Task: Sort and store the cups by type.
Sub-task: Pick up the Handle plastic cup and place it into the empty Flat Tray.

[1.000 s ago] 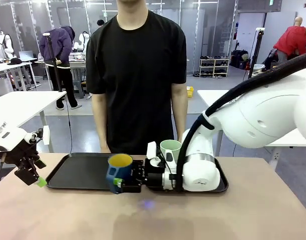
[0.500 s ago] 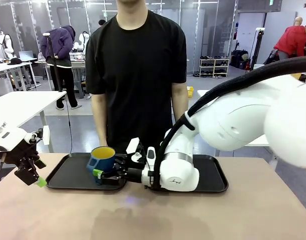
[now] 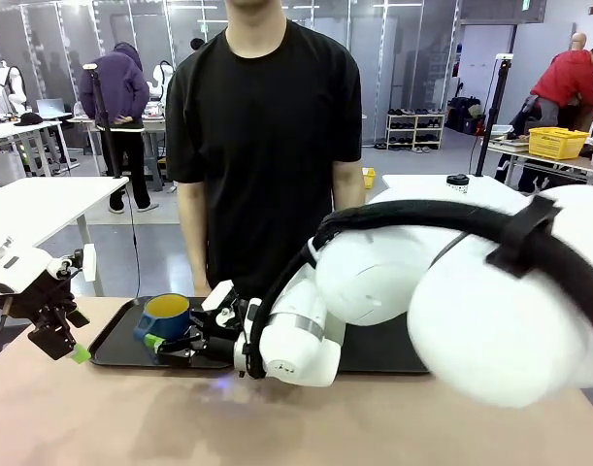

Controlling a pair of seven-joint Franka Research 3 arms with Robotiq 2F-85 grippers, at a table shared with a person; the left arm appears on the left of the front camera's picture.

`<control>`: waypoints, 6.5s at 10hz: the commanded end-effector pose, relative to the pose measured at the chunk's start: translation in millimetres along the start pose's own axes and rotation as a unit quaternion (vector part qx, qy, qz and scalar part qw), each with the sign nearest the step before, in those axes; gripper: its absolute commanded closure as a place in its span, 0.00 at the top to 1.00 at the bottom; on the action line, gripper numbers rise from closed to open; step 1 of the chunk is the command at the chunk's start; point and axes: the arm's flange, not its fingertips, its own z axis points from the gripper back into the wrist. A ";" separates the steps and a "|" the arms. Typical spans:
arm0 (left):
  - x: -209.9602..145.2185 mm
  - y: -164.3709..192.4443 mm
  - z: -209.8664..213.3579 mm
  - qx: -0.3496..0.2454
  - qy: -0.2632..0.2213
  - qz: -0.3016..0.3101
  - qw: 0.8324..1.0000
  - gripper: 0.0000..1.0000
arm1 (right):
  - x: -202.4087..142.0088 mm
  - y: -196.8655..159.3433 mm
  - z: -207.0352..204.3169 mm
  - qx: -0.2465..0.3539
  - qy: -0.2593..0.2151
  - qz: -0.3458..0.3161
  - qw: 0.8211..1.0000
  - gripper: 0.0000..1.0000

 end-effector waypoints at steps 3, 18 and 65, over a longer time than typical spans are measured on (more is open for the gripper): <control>0.0 -0.1 -1.5 0.010 0.009 0.004 1.000 1.00 | -29.1 13.6 -26.0 -0.068 -0.010 0.021 0.997 0.74; 0.0 -0.1 -1.5 0.010 0.009 0.004 1.000 1.00 | -62.5 19.0 -23.7 -0.139 0.048 0.012 0.989 0.74; 0.0 -0.1 -1.5 0.010 0.009 0.004 1.000 1.00 | 66.2 49.6 85.0 -0.140 0.275 0.001 0.951 1.00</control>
